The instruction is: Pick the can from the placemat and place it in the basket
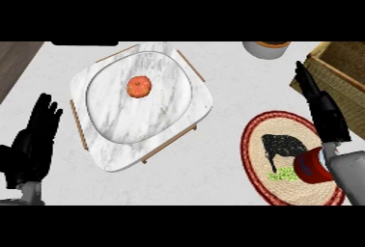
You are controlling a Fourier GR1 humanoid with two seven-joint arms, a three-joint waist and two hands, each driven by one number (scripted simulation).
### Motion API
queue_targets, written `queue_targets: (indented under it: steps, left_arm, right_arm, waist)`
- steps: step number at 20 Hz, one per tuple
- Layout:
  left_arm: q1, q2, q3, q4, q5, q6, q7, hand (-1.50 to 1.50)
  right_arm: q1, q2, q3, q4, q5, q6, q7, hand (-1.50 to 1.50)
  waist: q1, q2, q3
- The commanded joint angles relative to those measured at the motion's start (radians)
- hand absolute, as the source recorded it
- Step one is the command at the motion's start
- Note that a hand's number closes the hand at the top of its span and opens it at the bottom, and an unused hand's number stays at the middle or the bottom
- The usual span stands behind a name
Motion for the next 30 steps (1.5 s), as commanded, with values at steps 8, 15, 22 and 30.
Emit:
queue_targets:
  steps: [8, 15, 22, 30]
  left_arm:
    - [-0.048, 0.061, -0.034, 0.096, 0.007, -0.121, 0.056, 0.0]
    - [-0.184, 0.084, 0.012, 0.263, 0.014, -0.226, 0.065, 0.0]
    - [-0.167, 0.06, 0.012, 0.276, 0.006, -0.233, 0.046, 0.0]
    - [-0.173, 0.075, 0.018, 0.27, 0.001, -0.248, 0.045, 0.0]
  right_arm:
    - [-0.048, -0.163, -0.081, -0.118, -0.228, 0.593, -0.403, 1.5]
    - [0.192, -0.048, -0.032, -0.423, -0.004, 0.323, -0.455, -1.5]
    - [0.071, -0.273, -0.116, -0.615, -0.1, 0.414, 0.109, -1.5]
    - [-0.02, -0.636, -0.302, -0.553, -0.011, 0.54, 0.412, -1.5]
  waist:
    - [-0.039, 0.069, 0.01]
    - [-0.028, 0.051, 0.005]
    - [-0.023, 0.05, 0.0]
    - [-0.016, 0.052, 0.0]
